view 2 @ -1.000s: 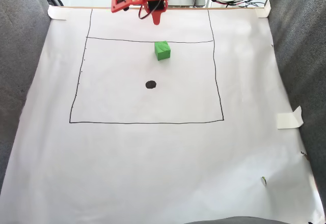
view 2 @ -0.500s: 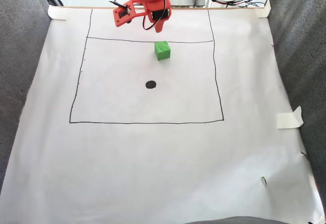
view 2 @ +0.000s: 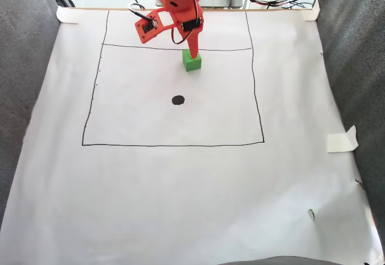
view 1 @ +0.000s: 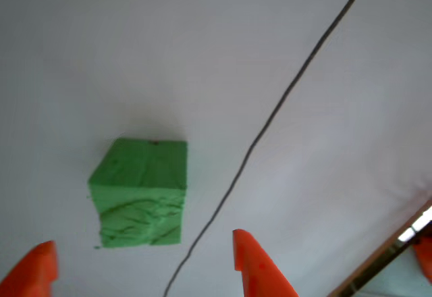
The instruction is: Grasp the colored block, Place it on the black dot, and then return the arm to the default position.
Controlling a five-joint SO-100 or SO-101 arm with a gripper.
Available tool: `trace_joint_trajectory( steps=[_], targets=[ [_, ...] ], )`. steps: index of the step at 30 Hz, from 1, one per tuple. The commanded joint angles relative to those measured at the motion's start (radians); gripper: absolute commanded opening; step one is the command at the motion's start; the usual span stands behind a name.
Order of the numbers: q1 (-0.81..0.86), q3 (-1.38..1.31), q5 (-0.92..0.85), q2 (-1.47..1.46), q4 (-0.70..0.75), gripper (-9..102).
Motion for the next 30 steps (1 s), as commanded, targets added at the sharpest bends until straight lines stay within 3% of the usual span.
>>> trace_joint_trajectory(
  steps=[1, 30],
  targets=[
    [0.021, -0.046, -0.037, -0.006, 0.023, 40],
    [0.0, -0.046, -0.094, -0.17, -0.035, 40]
  ],
)
